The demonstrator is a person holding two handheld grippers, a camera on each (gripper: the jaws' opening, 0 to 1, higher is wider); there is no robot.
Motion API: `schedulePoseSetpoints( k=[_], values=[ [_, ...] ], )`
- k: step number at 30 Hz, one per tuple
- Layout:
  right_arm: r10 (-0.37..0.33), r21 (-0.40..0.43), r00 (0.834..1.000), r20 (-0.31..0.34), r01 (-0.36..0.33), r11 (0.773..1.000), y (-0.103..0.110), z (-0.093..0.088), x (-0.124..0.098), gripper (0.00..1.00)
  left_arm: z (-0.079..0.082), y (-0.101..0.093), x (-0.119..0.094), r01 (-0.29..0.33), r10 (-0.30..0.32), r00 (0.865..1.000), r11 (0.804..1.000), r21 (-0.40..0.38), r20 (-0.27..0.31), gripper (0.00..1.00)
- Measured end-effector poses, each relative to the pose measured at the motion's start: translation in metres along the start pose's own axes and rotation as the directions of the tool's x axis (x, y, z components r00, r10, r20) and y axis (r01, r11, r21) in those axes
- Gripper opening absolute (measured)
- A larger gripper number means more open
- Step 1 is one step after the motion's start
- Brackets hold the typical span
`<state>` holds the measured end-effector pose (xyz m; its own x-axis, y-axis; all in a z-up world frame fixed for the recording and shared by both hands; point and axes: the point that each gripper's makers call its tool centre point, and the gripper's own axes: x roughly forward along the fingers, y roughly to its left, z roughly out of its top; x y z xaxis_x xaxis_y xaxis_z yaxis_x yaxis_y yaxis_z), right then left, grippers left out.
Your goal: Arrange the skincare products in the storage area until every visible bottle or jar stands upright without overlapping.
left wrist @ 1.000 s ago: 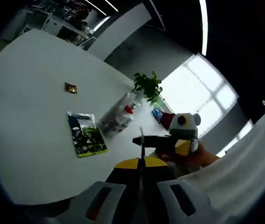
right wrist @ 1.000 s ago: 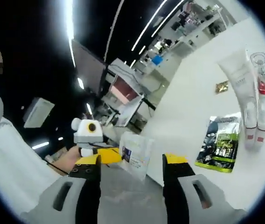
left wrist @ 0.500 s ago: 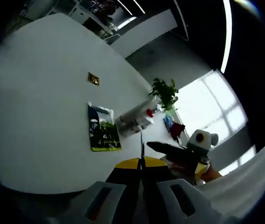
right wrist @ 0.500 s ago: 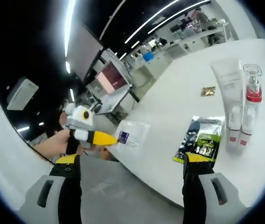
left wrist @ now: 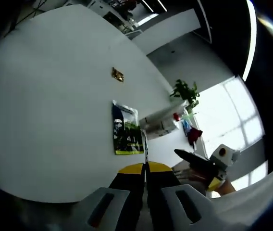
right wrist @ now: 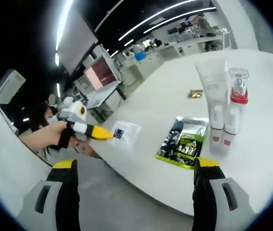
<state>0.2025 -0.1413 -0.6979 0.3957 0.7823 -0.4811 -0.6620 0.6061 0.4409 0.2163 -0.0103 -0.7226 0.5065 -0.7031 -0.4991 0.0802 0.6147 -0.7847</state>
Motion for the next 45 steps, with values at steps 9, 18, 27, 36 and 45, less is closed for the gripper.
schedulePoseSetpoints(
  k=[9,18,27,36,45],
  values=[
    [-0.085,-0.003,0.996,-0.004,0.085,0.996,-0.016,-0.011,-0.009,1.00,0.003,0.018,0.008,-0.050,0.050,0.998,0.999,0.010,-0.024,0.05],
    [-0.149,0.005,0.987,0.058,0.149,0.989,-0.031,-0.004,-0.019,0.99,0.009,0.033,0.017,-0.087,0.088,0.995,0.996,0.015,-0.050,0.05],
    [-0.194,-0.049,0.979,0.062,0.197,0.979,-0.045,-0.006,-0.016,0.99,0.014,0.049,0.033,-0.122,0.122,0.989,0.992,0.012,-0.078,0.05],
    [-0.223,-0.031,0.972,0.075,0.226,0.974,-0.055,-0.007,-0.019,0.99,0.013,0.064,0.045,-0.159,0.161,0.981,0.987,0.023,-0.105,0.05],
    [-0.227,-0.021,0.972,0.067,0.229,0.973,-0.057,-0.009,-0.019,0.97,0.008,0.073,0.052,-0.187,0.187,0.975,0.982,0.006,-0.121,0.05]
  ],
)
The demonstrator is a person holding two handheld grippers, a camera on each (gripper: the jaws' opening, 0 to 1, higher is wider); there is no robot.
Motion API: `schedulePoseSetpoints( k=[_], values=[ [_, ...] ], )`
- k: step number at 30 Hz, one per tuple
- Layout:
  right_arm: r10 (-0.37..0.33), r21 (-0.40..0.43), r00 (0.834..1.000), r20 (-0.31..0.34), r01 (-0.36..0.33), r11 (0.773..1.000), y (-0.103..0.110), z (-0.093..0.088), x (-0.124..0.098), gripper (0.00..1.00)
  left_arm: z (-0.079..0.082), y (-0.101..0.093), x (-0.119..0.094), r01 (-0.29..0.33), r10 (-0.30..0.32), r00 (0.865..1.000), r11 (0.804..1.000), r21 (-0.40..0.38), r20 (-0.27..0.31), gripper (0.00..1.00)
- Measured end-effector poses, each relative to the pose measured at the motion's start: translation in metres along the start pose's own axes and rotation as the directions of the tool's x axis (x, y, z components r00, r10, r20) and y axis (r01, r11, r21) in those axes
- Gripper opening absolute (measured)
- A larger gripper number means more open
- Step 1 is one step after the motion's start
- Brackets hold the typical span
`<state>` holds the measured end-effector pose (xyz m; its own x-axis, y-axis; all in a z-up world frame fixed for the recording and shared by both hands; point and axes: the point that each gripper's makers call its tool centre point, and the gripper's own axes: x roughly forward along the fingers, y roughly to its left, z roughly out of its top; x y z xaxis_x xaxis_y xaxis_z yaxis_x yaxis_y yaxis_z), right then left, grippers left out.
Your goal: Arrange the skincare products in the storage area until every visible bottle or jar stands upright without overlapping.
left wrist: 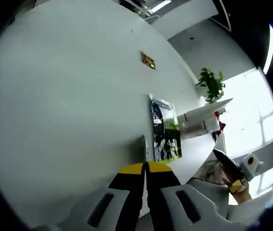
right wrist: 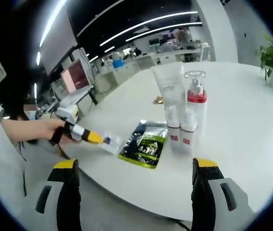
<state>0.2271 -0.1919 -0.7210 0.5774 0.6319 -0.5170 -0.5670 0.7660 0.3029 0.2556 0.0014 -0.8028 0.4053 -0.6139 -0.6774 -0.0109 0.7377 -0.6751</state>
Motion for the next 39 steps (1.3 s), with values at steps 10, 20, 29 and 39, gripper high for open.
schedulePoseSetpoints(
  k=[10,20,29,39],
  values=[
    [-0.008,0.015,1.000,0.001,0.008,1.000,-0.003,-0.001,-0.001,0.97,0.000,0.003,0.004,-0.032,0.032,0.999,0.999,0.029,-0.002,0.06],
    [-0.010,0.020,1.000,0.000,0.010,1.000,-0.003,-0.001,0.000,0.97,0.003,0.001,0.002,-0.078,0.081,0.997,0.984,0.157,-0.009,0.02],
    [-0.015,0.024,1.000,-0.004,0.015,1.000,-0.005,-0.002,-0.001,0.97,0.008,0.010,0.006,-0.107,0.115,0.993,0.970,0.219,-0.022,0.05],
    [-0.019,0.026,1.000,-0.009,0.019,0.999,-0.006,-0.003,-0.001,0.97,0.011,0.021,0.010,-0.147,0.166,0.985,0.940,0.309,-0.037,0.09]
  ],
)
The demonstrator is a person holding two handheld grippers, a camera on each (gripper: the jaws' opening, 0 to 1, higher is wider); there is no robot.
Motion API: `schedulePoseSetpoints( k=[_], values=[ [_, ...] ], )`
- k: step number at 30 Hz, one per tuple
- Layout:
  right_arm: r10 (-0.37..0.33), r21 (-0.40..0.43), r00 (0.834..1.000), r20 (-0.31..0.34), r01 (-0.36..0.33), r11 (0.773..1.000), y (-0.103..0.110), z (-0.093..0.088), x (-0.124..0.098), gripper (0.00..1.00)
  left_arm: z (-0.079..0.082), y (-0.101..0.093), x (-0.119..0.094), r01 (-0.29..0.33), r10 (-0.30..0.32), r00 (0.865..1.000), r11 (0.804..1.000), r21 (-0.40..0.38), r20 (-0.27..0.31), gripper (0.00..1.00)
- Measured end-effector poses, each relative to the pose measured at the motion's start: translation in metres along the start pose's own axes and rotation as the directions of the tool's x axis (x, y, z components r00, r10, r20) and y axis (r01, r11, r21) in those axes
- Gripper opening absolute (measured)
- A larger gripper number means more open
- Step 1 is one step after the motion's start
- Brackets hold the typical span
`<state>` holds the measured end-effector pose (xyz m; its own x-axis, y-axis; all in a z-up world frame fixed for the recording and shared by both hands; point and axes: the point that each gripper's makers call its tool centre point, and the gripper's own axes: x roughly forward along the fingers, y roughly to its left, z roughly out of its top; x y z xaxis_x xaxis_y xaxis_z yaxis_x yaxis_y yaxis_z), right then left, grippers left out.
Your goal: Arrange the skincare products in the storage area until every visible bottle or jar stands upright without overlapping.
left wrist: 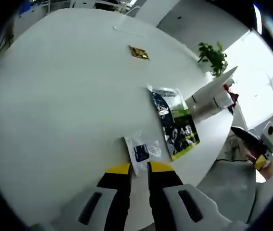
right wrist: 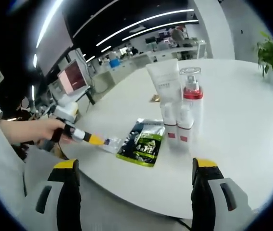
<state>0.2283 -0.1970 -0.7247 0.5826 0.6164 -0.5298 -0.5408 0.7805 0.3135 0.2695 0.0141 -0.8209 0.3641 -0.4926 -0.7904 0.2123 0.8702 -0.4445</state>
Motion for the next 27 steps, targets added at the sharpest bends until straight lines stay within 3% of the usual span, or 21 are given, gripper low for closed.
schedulePoseSetpoints(
  k=[8,13,20,24,27],
  values=[
    [-0.001,0.003,1.000,-0.001,0.001,1.000,-0.002,-0.001,0.001,0.97,0.000,0.002,0.001,-0.043,0.047,0.998,0.992,0.116,-0.030,0.12],
    [-0.001,0.004,1.000,-0.001,0.001,1.000,-0.003,-0.001,0.002,0.96,-0.004,-0.008,0.002,-0.075,0.086,0.995,0.976,0.204,-0.046,0.15],
    [-0.002,0.006,1.000,0.001,0.002,1.000,-0.005,0.000,0.002,0.96,-0.006,-0.005,0.001,-0.087,0.105,0.993,0.966,0.243,-0.061,0.17],
    [-0.002,0.008,1.000,0.001,0.002,1.000,-0.005,-0.001,0.002,0.96,-0.008,-0.004,0.002,-0.097,0.124,0.990,0.950,0.297,-0.072,0.18],
    [-0.001,0.009,1.000,-0.001,0.001,1.000,-0.004,-0.001,0.001,0.96,-0.008,-0.008,0.002,-0.116,0.156,0.985,0.915,0.386,-0.074,0.20]
  ],
)
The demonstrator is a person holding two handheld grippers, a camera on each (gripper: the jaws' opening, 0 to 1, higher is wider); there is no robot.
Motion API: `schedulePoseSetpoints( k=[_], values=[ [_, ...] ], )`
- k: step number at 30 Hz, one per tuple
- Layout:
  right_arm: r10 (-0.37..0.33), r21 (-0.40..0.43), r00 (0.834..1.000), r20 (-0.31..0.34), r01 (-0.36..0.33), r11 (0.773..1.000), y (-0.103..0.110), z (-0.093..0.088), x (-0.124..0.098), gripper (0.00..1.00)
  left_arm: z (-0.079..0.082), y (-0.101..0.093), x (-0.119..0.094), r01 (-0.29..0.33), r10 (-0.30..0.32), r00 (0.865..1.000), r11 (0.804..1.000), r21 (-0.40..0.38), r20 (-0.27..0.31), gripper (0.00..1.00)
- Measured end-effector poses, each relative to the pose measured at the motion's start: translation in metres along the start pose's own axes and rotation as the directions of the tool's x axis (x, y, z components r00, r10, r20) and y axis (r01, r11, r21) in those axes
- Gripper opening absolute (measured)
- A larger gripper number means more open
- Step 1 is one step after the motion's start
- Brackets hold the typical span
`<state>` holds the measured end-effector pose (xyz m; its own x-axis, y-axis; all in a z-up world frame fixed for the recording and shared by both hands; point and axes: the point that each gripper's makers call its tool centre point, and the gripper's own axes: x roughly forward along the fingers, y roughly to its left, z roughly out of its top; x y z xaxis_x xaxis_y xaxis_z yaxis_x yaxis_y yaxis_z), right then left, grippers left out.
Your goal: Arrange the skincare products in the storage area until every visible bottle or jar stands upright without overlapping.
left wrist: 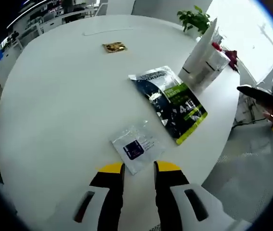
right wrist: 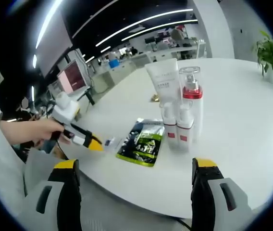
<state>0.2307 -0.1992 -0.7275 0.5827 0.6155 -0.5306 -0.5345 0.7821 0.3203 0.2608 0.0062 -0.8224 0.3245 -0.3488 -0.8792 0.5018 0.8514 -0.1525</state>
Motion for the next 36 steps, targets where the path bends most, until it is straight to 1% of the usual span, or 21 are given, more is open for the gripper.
schedulePoseSetpoints(
  k=[3,5,9,11,13,14,17,19,21,24,26,31,34,36],
  values=[
    [0.000,0.000,1.000,0.001,0.000,1.000,0.002,0.001,0.000,0.96,-0.002,0.007,0.000,-0.030,0.033,0.999,0.996,0.089,-0.022,0.22],
    [-0.001,0.001,1.000,0.000,0.001,1.000,0.001,0.000,0.000,0.96,-0.002,0.003,0.001,-0.031,0.033,0.999,0.995,0.092,-0.024,0.23],
    [-0.001,0.001,1.000,0.000,0.001,1.000,0.002,0.000,0.000,0.96,0.003,0.004,0.002,-0.025,0.026,1.000,0.996,0.087,-0.008,0.24],
    [0.001,0.002,1.000,-0.001,-0.001,1.000,0.002,0.000,0.000,0.96,0.011,0.006,0.000,-0.037,0.033,0.999,0.993,0.113,0.036,0.24],
    [-0.002,0.001,1.000,-0.001,0.002,1.000,0.002,0.000,0.000,0.96,0.028,0.006,-0.002,-0.050,0.030,0.992,0.986,0.158,0.125,0.25],
    [-0.002,0.002,1.000,-0.002,0.002,1.000,0.002,0.000,0.000,0.96,0.033,0.006,-0.003,-0.060,0.034,0.988,0.984,0.170,0.152,0.25],
    [-0.003,0.002,1.000,0.000,0.003,1.000,0.000,-0.001,0.001,0.96,0.039,0.010,0.002,-0.077,0.044,0.982,0.981,0.178,0.182,0.21],
    [-0.003,0.002,1.000,0.000,0.003,1.000,-0.002,-0.001,0.002,0.96,0.038,0.012,0.007,-0.084,0.049,0.984,0.976,0.200,0.171,0.18],
    [-0.004,0.002,1.000,-0.001,0.004,1.000,-0.001,-0.001,0.002,0.96,0.033,0.012,0.011,-0.081,0.048,0.987,0.972,0.222,0.152,0.18],
    [-0.006,0.003,1.000,0.000,0.006,1.000,0.000,-0.001,0.001,0.96,0.030,0.011,0.018,-0.089,0.052,0.987,0.964,0.250,0.150,0.19],
    [-0.007,0.004,1.000,0.000,0.007,1.000,0.000,-0.001,0.001,0.96,0.033,0.013,0.019,-0.096,0.051,0.983,0.961,0.258,0.175,0.19],
    [-0.007,0.005,1.000,-0.001,0.007,1.000,0.002,0.000,0.000,0.96,0.033,0.013,0.020,-0.107,0.061,0.982,0.958,0.264,0.179,0.18],
    [-0.007,0.007,1.000,0.000,0.007,1.000,0.003,0.000,-0.001,0.96,0.033,0.010,0.019,-0.130,0.080,0.979,0.954,0.269,0.189,0.17],
    [-0.007,0.008,1.000,0.000,0.007,1.000,0.003,0.000,-0.001,0.95,0.032,0.013,0.018,-0.143,0.093,0.976,0.955,0.259,0.196,0.17]
  ],
)
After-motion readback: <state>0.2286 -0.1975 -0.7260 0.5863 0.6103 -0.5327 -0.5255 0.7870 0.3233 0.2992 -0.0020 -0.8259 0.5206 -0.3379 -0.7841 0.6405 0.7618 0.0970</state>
